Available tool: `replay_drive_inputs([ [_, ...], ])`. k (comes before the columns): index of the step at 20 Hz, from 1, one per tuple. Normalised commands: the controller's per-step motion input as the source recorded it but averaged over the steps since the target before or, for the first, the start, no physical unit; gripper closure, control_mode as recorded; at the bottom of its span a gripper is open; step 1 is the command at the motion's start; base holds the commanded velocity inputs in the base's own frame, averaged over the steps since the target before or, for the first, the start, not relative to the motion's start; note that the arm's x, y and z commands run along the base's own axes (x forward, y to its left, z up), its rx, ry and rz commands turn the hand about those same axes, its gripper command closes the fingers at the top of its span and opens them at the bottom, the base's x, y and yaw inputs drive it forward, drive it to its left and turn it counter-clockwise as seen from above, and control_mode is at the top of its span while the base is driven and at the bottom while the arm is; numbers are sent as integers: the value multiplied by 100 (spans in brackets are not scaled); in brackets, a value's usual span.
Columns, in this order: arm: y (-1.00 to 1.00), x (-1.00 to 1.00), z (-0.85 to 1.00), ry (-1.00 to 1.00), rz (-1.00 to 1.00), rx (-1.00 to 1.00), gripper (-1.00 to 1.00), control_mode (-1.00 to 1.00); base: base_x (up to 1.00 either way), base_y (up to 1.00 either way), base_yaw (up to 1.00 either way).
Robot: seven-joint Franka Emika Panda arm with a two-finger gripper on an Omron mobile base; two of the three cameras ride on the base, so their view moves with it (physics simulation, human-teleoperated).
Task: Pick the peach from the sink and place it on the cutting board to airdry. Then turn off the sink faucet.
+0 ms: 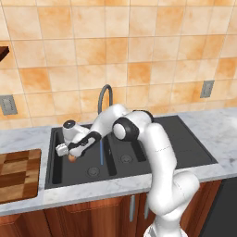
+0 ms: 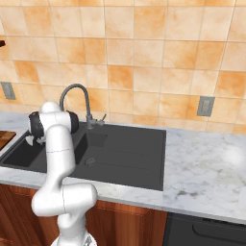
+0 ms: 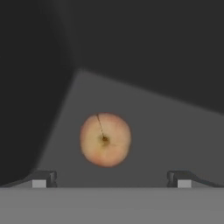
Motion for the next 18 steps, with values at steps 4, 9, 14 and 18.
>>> replay_drive_inputs([
  [4, 7, 17, -16, 0, -1, 0, -100, -100, 0, 0, 0],
  [9, 2, 10, -17, 0, -2, 0, -100, -100, 0, 0, 0],
  [14, 5, 3, -23, 0, -2, 0, -100, -100, 0, 0, 0],
  [18, 11, 3, -26, 0, -2, 0, -100, -100, 0, 0, 0],
])
